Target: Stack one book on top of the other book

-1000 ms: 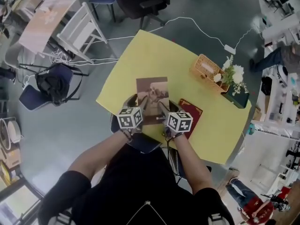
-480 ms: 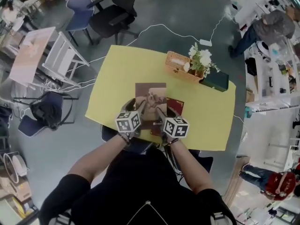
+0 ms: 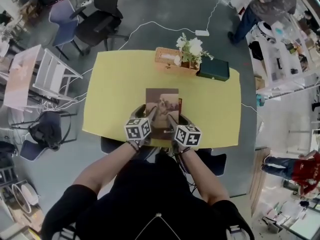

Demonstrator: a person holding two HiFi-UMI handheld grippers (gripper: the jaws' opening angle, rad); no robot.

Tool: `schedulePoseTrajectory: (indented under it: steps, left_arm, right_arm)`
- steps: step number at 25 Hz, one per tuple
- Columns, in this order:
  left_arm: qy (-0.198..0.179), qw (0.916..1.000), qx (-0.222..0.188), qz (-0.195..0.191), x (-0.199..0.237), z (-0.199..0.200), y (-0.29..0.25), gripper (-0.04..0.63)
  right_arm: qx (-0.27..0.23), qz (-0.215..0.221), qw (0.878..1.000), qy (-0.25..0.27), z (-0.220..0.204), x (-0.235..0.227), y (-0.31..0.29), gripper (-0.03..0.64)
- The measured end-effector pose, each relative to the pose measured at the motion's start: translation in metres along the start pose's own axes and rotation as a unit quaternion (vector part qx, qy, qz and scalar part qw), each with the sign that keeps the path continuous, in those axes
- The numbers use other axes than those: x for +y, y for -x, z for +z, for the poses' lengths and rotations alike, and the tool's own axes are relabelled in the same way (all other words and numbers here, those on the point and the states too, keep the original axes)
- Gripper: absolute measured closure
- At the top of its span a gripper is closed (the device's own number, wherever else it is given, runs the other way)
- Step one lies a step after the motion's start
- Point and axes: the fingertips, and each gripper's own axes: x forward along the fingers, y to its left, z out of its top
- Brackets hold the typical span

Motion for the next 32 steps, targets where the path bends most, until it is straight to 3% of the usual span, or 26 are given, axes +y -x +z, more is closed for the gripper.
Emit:
schedulePoseTrajectory:
  steps: [11,32]
  left_arm:
    - [0.002,0.9996,0.025,-0.014,-0.016,-0.029,-0.025,0.341]
    - [0.036,0.995,0.09,-0.024,0.034,-0.118,-0.103,0.341]
  right_arm:
    - [0.001,-0.02,1.0,-0.017,-0.017,-0.035,0.009,0.399]
    - [0.034,-0.046,0.996,-0.063,-0.09,-0.107,-0.053,0.413]
